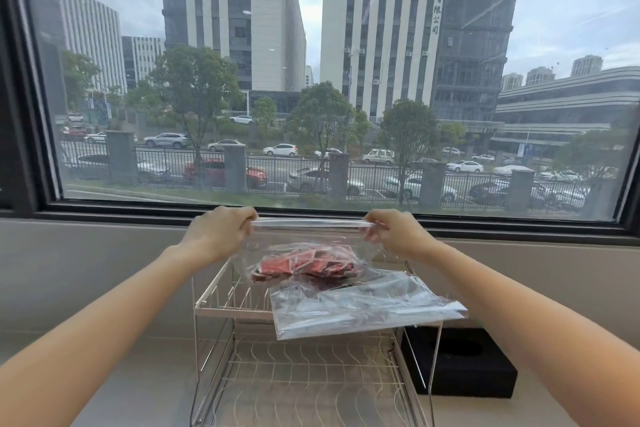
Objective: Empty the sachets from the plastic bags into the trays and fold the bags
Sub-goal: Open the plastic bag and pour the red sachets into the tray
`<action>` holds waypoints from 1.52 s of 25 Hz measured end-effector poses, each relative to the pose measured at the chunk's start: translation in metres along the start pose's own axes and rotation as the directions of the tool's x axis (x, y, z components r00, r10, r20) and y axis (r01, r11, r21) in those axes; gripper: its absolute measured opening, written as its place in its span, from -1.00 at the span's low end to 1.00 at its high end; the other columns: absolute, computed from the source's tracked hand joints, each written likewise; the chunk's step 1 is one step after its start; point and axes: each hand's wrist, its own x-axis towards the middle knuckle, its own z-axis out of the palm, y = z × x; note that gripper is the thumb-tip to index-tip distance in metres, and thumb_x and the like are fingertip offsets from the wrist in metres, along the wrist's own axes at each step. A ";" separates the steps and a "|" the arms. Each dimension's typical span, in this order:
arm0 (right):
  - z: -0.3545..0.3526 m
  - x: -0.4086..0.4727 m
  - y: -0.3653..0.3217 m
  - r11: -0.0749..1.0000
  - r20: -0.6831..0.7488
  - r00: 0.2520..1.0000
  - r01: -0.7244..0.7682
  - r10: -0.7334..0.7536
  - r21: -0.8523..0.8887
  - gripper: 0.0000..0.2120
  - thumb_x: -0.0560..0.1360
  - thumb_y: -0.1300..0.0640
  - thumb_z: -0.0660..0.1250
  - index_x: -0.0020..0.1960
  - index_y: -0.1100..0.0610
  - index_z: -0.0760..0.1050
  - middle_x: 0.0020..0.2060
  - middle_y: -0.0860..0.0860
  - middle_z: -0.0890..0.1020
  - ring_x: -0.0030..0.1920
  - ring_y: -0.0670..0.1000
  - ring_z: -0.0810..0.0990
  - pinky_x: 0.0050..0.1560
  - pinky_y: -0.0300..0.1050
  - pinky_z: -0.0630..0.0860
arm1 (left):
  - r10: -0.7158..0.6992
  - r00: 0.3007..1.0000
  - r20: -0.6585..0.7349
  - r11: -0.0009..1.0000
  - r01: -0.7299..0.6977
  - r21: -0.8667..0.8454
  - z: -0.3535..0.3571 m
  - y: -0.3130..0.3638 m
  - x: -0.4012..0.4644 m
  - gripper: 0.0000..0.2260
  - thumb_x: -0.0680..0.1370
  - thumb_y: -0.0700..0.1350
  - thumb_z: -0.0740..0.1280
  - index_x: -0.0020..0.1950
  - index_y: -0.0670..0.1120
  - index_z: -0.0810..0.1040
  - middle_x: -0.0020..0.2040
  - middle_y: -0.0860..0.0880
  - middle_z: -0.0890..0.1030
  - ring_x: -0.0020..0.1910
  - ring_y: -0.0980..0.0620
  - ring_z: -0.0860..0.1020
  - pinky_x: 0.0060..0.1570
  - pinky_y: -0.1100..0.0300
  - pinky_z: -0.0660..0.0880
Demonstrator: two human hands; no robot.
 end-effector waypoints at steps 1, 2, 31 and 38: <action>-0.006 0.005 -0.005 0.998 -0.019 0.999 -0.026 0.027 0.057 -0.70 0.56 0.31 0.09 0.26 0.20 0.41 0.02 0.13 0.59 -0.04 0.16 0.62 -0.02 -0.01 0.57 | -0.010 0.998 -0.062 1.000 0.008 -0.027 -0.007 0.004 0.006 -0.80 0.58 -0.13 0.08 0.08 -0.06 0.48 0.04 -0.12 0.62 -0.06 -0.14 0.54 -0.16 0.08 0.43; -0.012 0.010 -0.011 0.988 -0.035 0.998 -0.053 0.058 0.142 -0.70 0.57 0.31 0.08 0.26 0.20 0.38 0.02 0.16 0.57 -0.07 0.16 0.61 -0.05 -0.01 0.57 | -0.026 0.992 -0.124 0.996 0.015 -0.092 -0.014 0.009 0.012 -0.80 0.58 -0.16 0.09 0.08 -0.08 0.48 0.02 -0.13 0.63 -0.08 -0.15 0.54 -0.18 0.09 0.42; 0.014 -0.148 0.017 0.612 -0.061 0.968 -0.104 0.243 0.784 -0.85 0.54 0.06 0.22 -0.14 0.03 0.54 -0.44 -0.05 0.50 -0.48 -0.17 0.51 -0.41 -0.30 0.48 | -0.168 0.985 -0.040 0.501 0.050 -0.864 0.010 0.031 -0.133 -0.85 0.50 -0.25 0.27 -0.19 0.00 0.49 -0.40 -0.04 0.51 -0.56 0.20 0.52 -0.52 0.41 0.44; 0.067 -0.191 0.066 0.651 -0.025 0.945 -0.206 0.327 0.731 -0.82 0.54 0.07 0.21 -0.09 0.12 0.53 -0.42 0.00 0.57 -0.48 -0.13 0.52 -0.43 -0.32 0.47 | -0.157 0.957 0.245 0.497 0.291 -0.818 0.065 0.031 -0.178 -0.93 0.50 -0.10 0.30 -0.18 0.01 0.52 -0.28 0.01 0.57 -0.47 0.24 0.57 -0.29 0.26 0.43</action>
